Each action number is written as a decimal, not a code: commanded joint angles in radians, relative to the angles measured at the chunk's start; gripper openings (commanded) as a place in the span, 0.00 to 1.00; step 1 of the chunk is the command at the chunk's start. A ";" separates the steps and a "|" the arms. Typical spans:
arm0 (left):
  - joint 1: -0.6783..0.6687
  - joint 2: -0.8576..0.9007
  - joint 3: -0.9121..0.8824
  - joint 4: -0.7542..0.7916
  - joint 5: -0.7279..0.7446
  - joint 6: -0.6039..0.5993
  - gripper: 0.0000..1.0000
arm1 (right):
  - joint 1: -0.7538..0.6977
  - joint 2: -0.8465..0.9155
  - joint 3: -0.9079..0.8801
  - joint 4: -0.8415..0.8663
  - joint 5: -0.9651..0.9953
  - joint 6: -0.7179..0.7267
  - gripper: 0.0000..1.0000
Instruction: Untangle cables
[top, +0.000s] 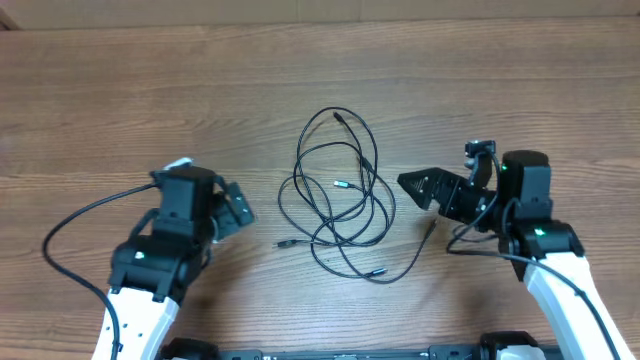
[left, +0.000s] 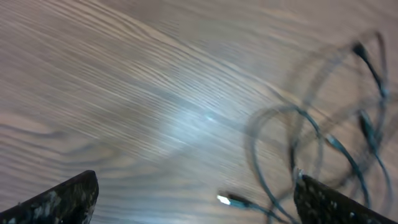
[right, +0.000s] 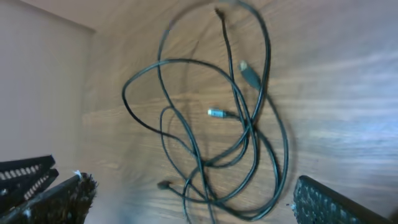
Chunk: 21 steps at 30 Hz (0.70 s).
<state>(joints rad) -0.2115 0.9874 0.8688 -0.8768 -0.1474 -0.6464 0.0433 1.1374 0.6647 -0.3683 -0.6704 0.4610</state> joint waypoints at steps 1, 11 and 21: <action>0.087 -0.006 0.002 -0.014 0.000 0.050 0.99 | 0.051 0.109 0.010 0.149 -0.073 0.235 1.00; 0.130 0.087 0.002 -0.017 0.036 0.074 1.00 | 0.381 0.436 0.010 0.826 0.074 0.794 1.00; 0.130 0.238 0.002 0.019 0.046 0.061 1.00 | 0.429 0.606 0.013 1.061 0.269 0.807 1.00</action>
<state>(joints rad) -0.0845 1.2053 0.8688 -0.8604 -0.1081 -0.5926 0.4656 1.7348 0.6662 0.6666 -0.5152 1.2575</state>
